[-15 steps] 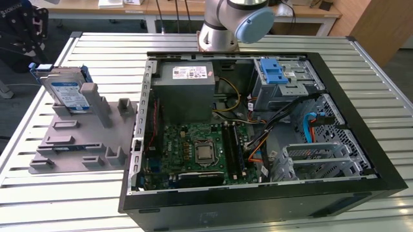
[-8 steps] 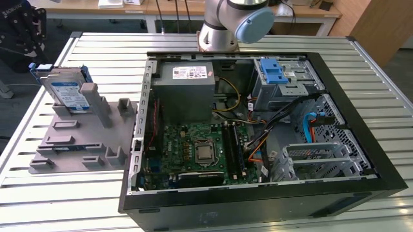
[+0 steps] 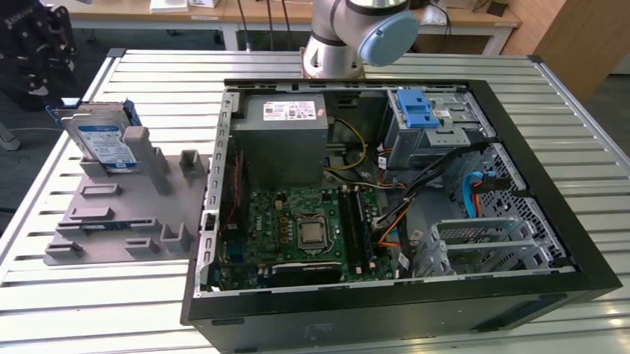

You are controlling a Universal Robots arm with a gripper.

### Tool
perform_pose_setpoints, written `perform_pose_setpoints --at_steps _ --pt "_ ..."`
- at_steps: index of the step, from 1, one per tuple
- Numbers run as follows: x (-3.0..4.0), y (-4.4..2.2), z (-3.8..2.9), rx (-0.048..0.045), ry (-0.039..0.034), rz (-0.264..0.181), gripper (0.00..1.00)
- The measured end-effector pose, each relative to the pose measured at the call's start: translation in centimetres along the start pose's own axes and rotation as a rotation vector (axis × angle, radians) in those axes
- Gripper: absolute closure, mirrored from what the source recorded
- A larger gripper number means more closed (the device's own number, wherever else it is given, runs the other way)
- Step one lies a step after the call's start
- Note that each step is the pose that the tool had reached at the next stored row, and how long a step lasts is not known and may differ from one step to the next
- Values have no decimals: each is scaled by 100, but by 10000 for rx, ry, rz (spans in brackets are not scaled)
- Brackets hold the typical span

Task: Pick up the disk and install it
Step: 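Pick up the disk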

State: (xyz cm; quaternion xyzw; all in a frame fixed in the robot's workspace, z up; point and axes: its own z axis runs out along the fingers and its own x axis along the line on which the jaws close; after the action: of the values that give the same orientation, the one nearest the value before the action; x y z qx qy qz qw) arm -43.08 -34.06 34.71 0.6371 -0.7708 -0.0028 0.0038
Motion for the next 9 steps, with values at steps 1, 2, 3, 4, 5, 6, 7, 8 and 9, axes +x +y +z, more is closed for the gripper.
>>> perform_pose_setpoints --at_steps 1,2,3,4,5,6,7,8,9 --pt "-8 5 11 0 4 -60 53" --pt "-17 10 27 6 7 -101 53" --pt "-23 15 42 14 10 -138 47" --pt "-27 17 55 18 10 -195 47" --pt "-27 17 69 19 11 -293 47" --pt "-27 16 82 20 13 -460 47" --pt "-27 16 91 20 14 -638 47" --pt "-27 17 98 20 16 -816 47" --pt "-28 22 103 20 17 -920 47"
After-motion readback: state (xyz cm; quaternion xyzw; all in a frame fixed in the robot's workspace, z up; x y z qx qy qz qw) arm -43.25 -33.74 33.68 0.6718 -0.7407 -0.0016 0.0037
